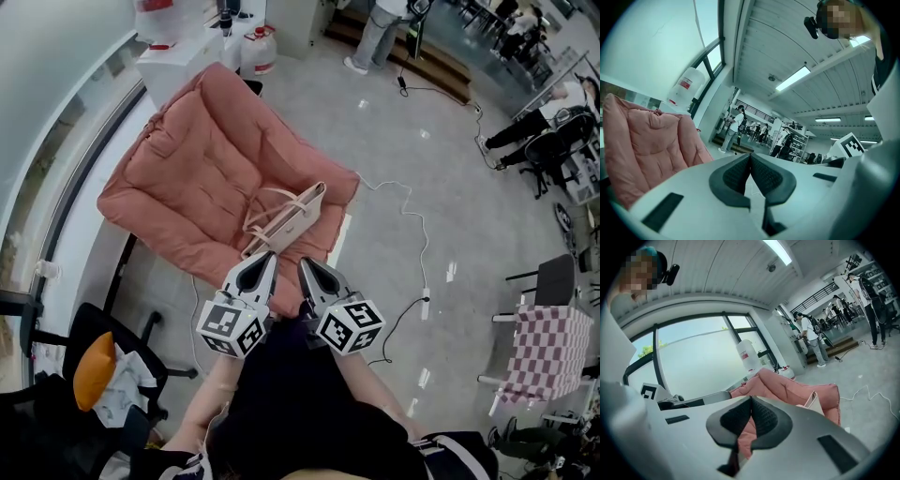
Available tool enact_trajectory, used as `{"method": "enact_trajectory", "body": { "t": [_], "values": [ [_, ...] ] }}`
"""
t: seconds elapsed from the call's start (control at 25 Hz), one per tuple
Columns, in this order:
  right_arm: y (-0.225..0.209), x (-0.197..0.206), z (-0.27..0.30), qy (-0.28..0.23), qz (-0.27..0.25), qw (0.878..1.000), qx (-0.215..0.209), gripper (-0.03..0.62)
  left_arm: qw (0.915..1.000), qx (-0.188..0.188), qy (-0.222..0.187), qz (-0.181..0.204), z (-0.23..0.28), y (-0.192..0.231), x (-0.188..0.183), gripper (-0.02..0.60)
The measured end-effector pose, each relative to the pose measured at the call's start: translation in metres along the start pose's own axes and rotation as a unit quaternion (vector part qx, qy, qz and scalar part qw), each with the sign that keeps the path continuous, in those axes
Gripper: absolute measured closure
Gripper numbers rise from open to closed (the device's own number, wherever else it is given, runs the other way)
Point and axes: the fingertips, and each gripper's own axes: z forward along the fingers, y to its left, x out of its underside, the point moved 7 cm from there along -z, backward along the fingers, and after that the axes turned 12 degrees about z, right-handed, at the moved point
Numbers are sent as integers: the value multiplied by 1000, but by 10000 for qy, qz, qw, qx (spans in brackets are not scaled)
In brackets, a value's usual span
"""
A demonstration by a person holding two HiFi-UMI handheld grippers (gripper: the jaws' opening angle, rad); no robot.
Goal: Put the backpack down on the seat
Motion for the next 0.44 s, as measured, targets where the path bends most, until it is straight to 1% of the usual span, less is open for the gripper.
{"method": "enact_trajectory", "body": {
  "t": [0.28, 0.44],
  "values": [
    [5, 4, 8, 175, 77, 9998, -96, 562, 9994, -247, 39, -227, -6, 12, 2, 561],
    [10, 8, 12, 202, 49, 9997, -135, 562, 9991, -287, 71, -299, -10, 17, 5, 561]
  ]
}}
